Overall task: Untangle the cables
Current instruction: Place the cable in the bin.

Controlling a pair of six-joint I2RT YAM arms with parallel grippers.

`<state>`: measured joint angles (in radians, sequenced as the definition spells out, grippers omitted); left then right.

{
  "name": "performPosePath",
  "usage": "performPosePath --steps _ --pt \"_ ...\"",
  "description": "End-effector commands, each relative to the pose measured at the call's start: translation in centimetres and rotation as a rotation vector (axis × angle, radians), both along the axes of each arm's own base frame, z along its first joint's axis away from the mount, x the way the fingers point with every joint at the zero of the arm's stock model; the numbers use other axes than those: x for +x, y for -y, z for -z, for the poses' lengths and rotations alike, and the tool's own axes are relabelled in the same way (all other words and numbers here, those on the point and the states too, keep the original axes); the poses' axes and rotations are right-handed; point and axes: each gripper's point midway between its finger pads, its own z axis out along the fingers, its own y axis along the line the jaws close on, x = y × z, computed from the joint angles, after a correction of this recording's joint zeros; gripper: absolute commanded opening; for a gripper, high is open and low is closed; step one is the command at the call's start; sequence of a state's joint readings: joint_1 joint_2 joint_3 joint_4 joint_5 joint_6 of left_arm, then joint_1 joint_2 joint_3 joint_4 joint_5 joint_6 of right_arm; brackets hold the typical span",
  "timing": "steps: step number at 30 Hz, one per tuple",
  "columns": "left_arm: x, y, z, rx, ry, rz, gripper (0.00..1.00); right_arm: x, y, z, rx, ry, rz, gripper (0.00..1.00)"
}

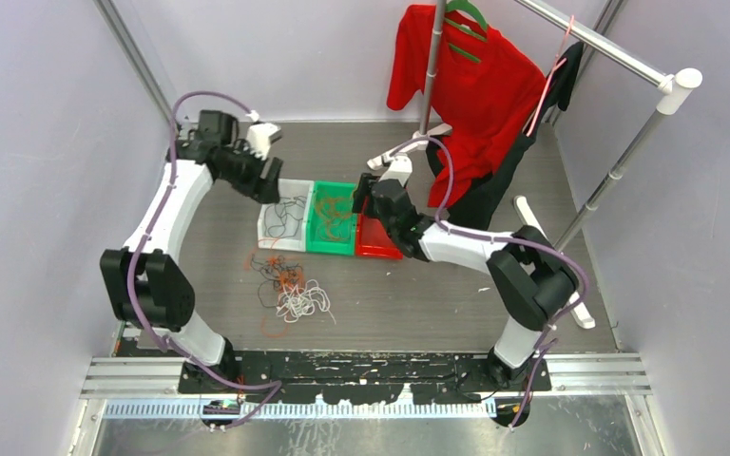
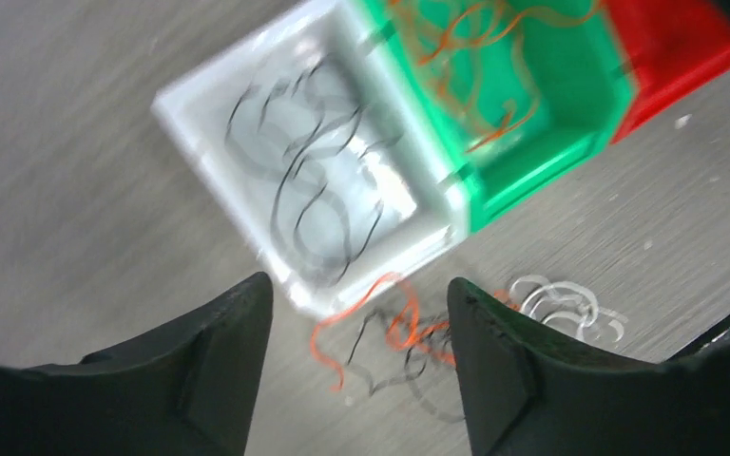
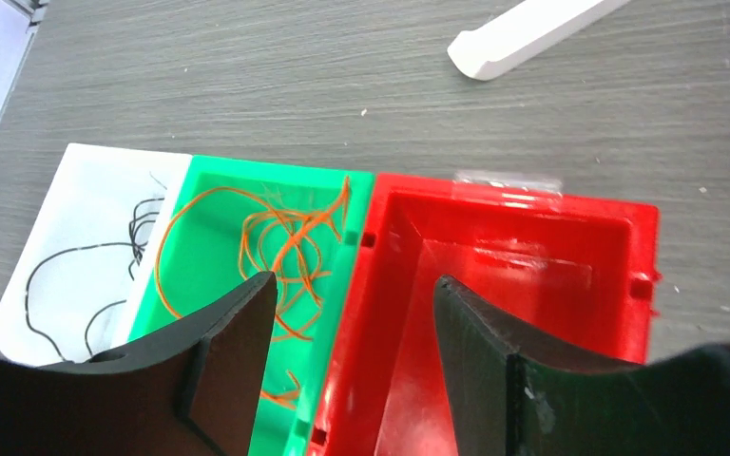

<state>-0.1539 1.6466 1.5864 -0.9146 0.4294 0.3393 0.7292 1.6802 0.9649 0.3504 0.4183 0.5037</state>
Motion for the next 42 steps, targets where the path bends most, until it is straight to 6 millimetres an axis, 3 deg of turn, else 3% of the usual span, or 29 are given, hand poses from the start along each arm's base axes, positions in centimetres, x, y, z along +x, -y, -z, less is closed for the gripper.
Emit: performPosePath --steps 1,6,12,17,22,31,36,38,42 --pt "-1.4 -4.2 0.6 0.011 0.013 -0.111 0.63 2.1 -2.0 -2.2 -0.019 0.068 -0.034 0.65" --pt "-2.5 -5.1 3.8 0.024 -0.028 -0.117 0.41 3.5 -3.5 -1.9 -0.058 0.069 -0.066 0.52" --pt "-1.1 -5.4 6.1 0.022 -0.027 -0.134 0.21 4.0 -5.2 -1.0 -0.072 0.05 -0.129 0.31" --pt "0.5 -5.3 6.6 -0.004 -0.001 -0.134 0.13 3.2 -6.5 0.1 -0.054 0.017 -0.208 0.05" --pt "1.4 -5.0 6.8 -0.036 0.006 -0.12 0.09 2.2 -7.7 1.1 -0.048 -0.013 -0.269 0.01" --pt "0.5 -5.7 3.6 -0.129 0.017 -0.105 0.11 1.6 -8.6 3.5 -0.097 -0.072 -0.294 0.01" --pt "-1.4 -7.0 2.0 -0.154 0.012 -0.103 0.3 1.8 -8.4 5.3 -0.199 -0.112 -0.266 0.01" --pt "-2.5 -7.1 2.4 -0.148 0.004 -0.094 0.38 2.0 -8.1 5.8 -0.247 -0.124 -0.244 0.01" --pt "-3.6 -7.1 4.6 -0.134 0.009 -0.083 0.43 2.6 -7.4 5.3 -0.321 -0.139 -0.198 0.09"
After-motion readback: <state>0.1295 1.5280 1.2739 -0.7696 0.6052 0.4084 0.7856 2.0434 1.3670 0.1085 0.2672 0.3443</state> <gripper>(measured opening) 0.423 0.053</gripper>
